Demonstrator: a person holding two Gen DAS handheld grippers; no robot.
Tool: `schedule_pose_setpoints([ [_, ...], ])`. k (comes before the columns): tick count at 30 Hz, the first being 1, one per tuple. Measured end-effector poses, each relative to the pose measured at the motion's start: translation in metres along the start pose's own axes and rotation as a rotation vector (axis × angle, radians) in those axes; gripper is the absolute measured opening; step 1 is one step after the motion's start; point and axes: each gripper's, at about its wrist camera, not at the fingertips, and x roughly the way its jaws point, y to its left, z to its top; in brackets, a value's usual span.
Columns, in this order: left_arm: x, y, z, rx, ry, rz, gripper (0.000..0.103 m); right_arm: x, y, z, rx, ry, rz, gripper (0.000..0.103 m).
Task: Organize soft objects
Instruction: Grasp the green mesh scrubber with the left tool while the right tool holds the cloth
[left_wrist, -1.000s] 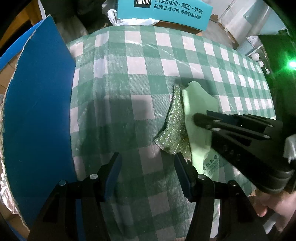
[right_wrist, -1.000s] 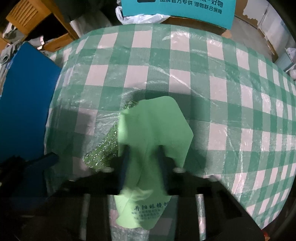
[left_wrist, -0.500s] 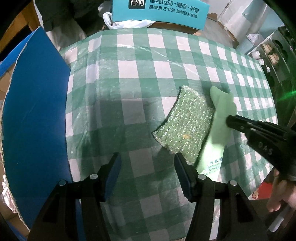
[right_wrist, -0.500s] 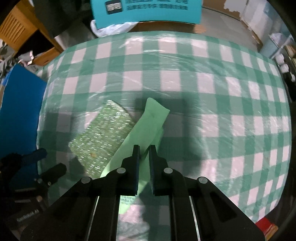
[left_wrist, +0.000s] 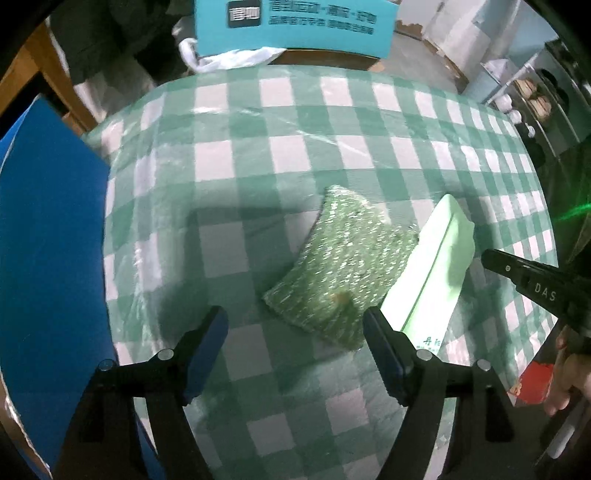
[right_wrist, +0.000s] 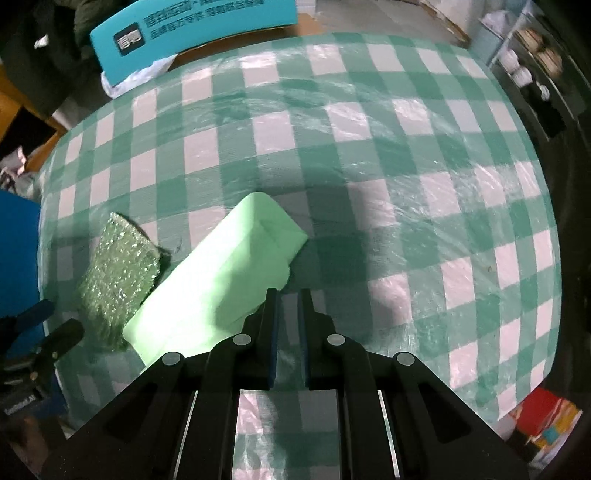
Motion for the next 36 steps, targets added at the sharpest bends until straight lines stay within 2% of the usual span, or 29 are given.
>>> schedule_pose_setpoints([
  [1,0.001,-0.004,0.001,0.011,-0.001,-0.001,0.077,0.0,-0.001,0.0,0.009,-0.001,0.013,0.014],
  [2,0.002,-0.005,0.002,0.019,-0.002,0.0,0.078,-0.001,-0.002,-0.001,0.017,0.0,0.027,0.032],
  [3,0.003,-0.008,0.003,0.027,-0.004,0.003,0.079,-0.002,-0.002,-0.001,0.02,-0.003,0.035,0.043],
  [4,0.005,-0.011,0.004,0.035,-0.006,0.006,0.08,-0.004,0.001,-0.002,0.02,-0.01,0.037,0.061],
  [7,0.013,-0.019,0.007,0.059,-0.003,0.012,0.08,-0.009,0.01,-0.003,-0.008,-0.024,0.022,0.062],
  [16,0.031,-0.03,0.013,0.078,0.007,0.033,0.08,0.0,0.02,0.003,0.003,-0.007,0.05,0.062],
  [22,0.036,-0.042,0.016,0.12,-0.016,0.069,0.081,0.003,0.02,0.001,-0.001,0.0,0.063,0.062],
  [26,0.035,-0.043,0.01,0.165,-0.05,0.133,0.081,0.008,0.024,0.003,-0.009,0.01,0.061,0.062],
  [28,0.032,-0.038,0.008,0.162,-0.069,0.129,0.074,0.009,0.024,0.003,-0.011,0.013,0.061,0.062],
  [33,0.023,-0.024,0.01,0.136,-0.087,0.127,0.046,0.009,0.028,0.003,-0.018,0.013,0.064,0.062],
  [36,0.019,-0.017,0.009,0.116,-0.09,0.108,0.035,0.012,0.037,0.006,-0.032,0.01,0.074,0.062],
])
